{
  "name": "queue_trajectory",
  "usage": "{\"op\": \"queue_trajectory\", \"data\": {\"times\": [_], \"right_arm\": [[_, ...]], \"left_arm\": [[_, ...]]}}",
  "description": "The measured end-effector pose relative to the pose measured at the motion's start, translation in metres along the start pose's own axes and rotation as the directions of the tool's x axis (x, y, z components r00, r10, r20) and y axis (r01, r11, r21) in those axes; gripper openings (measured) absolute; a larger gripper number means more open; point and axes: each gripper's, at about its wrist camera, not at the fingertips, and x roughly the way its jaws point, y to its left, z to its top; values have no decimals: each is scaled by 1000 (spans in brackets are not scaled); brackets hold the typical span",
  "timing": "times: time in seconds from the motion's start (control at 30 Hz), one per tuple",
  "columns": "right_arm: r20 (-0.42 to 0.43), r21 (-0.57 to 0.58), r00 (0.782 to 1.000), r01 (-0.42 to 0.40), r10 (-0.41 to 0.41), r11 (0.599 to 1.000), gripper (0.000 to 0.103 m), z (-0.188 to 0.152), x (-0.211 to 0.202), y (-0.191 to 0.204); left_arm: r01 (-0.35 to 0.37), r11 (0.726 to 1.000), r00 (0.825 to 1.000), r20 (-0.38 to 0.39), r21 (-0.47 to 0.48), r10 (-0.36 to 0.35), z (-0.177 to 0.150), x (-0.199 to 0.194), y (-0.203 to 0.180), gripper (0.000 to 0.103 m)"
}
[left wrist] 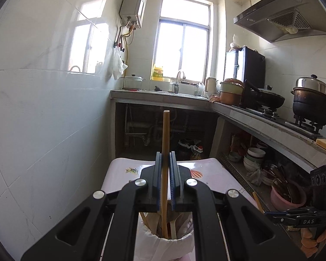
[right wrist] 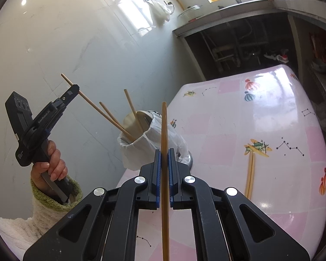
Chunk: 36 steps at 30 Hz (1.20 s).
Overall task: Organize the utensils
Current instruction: 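Lift the chopstick with both grippers and carry it over the holder, then lower the chopstick into the holder, opening the left then right gripper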
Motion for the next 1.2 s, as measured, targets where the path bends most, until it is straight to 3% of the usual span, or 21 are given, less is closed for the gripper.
{"op": "queue_trajectory", "data": {"times": [0.13, 0.33, 0.47, 0.73, 0.9, 1.2], "right_arm": [[-2, 2, 1000, 0, 0, 1000, 4, -1, 0, 0], [-3, -8, 1000, 9, -9, 1000, 4, 0, -1, 4], [4, -20, 1000, 13, -13, 1000, 4, 1, -3, 8], [41, -52, 999, -2, 4, 999, 4, 19, -10, 23], [102, -111, 994, -35, 46, 993, 4, 53, -17, 45], [192, -167, 968, -131, 163, 977, 4, 125, -13, 76]], "left_arm": [[4, 1000, 999, -41, -11, -4, -15, 16, 2, 6], [60, 997, 989, -131, -38, -65, -43, 37, 4, 6], [38, 999, 978, -205, -10, -40, -59, 51, 0, 6], [45, 999, 979, -198, 29, -39, -60, 43, -3, 7], [42, 999, 989, -144, -18, -44, -57, 19, 6, 31], [1, 997, 998, -65, -81, -6, -69, -31, 29, 54]]}}
